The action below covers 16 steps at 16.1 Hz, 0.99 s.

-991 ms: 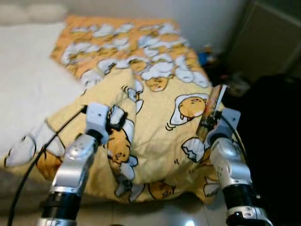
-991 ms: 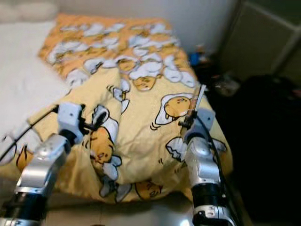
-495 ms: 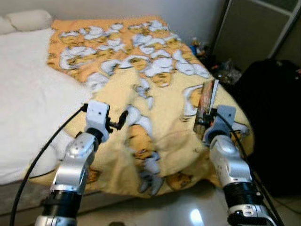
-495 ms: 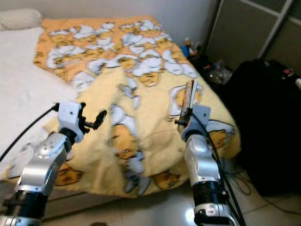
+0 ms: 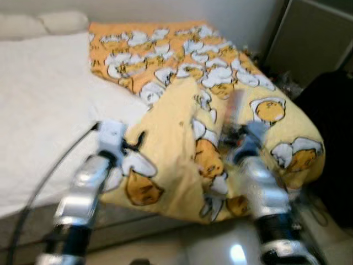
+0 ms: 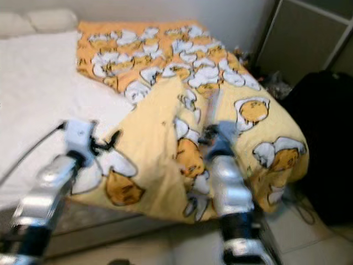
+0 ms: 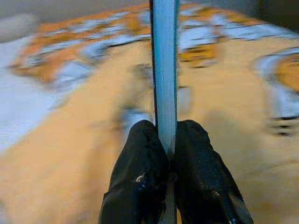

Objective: Clean up the room

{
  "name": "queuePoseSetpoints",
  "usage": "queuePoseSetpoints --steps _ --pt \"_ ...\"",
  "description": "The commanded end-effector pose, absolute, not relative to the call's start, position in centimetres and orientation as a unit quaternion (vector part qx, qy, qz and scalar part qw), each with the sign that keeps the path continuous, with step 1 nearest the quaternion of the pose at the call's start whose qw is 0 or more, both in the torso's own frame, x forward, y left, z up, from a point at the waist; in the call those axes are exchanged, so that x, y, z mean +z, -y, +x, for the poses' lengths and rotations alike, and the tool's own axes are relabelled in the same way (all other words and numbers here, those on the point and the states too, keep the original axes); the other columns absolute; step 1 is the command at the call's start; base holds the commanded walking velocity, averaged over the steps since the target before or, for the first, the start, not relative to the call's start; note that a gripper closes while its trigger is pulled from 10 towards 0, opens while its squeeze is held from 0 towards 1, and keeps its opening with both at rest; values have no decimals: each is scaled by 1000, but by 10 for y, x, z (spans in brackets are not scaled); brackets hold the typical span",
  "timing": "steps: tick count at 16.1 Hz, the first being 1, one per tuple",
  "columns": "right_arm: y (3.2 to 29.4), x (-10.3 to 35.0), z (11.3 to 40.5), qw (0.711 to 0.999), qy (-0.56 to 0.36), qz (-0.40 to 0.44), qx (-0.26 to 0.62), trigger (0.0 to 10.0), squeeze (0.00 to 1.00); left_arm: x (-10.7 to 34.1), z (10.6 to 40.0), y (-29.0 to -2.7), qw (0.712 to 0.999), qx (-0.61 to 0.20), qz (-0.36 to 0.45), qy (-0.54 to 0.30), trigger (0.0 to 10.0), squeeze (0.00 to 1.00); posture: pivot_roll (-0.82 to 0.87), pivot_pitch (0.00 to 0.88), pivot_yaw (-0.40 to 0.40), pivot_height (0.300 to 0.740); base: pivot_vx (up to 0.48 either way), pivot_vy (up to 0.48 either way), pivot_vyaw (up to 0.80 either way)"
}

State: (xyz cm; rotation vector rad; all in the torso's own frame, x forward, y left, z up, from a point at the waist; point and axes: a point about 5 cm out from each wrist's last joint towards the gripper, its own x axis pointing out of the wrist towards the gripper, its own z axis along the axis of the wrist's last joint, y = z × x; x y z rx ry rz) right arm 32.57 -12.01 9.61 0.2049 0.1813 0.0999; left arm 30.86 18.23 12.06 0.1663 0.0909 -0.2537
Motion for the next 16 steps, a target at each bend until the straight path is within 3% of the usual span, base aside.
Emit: queuePoseSetpoints --steps 1,16 --pt "123 114 330 993 -46 94 62 10000 0 123 311 -173 986 -139 83 -39 10000 0 133 0 -12 740 0 454 0" --pt "110 114 326 989 -42 74 118 10000 0 123 309 -166 985 -146 84 -40 10000 0 139 0 -2 740 0 454 0"
